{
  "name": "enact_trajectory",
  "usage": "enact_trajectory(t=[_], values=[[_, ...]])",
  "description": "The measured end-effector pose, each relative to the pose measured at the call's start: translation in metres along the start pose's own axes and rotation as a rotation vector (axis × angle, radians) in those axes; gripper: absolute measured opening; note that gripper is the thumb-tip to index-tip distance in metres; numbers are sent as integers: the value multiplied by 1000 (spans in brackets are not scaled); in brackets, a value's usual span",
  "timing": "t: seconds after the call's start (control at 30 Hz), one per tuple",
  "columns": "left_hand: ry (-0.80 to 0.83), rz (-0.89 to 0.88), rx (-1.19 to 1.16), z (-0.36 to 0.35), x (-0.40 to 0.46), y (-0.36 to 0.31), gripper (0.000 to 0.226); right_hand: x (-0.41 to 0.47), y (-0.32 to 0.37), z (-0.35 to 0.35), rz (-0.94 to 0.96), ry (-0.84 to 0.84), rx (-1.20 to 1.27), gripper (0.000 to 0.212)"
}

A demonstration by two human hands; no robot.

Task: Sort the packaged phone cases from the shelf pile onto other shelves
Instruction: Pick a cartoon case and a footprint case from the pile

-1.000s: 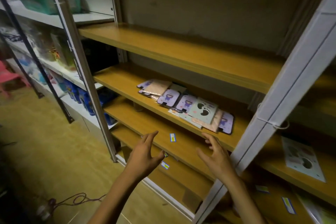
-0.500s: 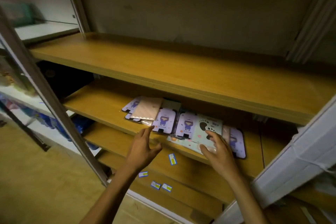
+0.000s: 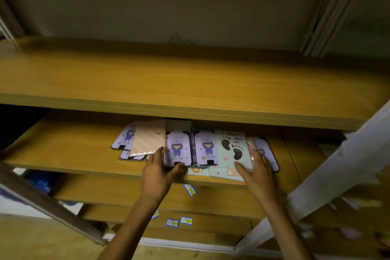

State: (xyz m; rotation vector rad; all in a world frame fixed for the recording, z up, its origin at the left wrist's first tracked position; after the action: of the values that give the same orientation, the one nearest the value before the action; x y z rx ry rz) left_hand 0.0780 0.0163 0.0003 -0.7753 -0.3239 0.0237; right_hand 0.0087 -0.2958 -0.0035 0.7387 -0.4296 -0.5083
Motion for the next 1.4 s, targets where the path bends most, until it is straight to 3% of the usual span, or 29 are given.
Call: enact_trajectory(t=[0.2, 0.4, 0.53, 0.73, 0.87, 0.93, 1.2, 1.4], values=[[-6, 74, -203, -9, 8, 1, 81, 1, 3, -1, -43, -71, -328, 90], [17, 231, -392, -16, 8, 16, 94, -1, -5, 2, -61, -81, -383, 86], [27, 315, -512, -17, 4, 18, 97, 0, -15, 9, -97, -47, -322, 86], [38, 331, -661, -17, -6, 6, 74, 3, -29, 20, -153, 9, -186, 70], [70, 446, -791, -20, -11, 8, 59, 16, -53, 11, -214, 56, -99, 72], [89, 488, -842, -22, -12, 10, 55, 16, -42, 16, -231, 81, 3, 58], [96, 492, -880, -19, -17, 2, 57, 20, -51, 10, -343, 202, 194, 42], [99, 443, -872, -15, -18, -8, 63, 17, -51, 21, -340, 110, 364, 23]])
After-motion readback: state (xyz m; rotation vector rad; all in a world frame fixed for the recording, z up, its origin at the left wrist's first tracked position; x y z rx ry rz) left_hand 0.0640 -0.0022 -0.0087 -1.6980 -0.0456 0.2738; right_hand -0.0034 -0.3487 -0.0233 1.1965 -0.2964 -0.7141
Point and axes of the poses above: each hand's wrist, its own x-axis towards the middle knuckle, its own z-axis out of the back of the hand, y = z × x, the point moved 9 cm from there along x, towards the middle knuckle, and after that the axes turned 13 degrees about -y, right-handed, at the moved point
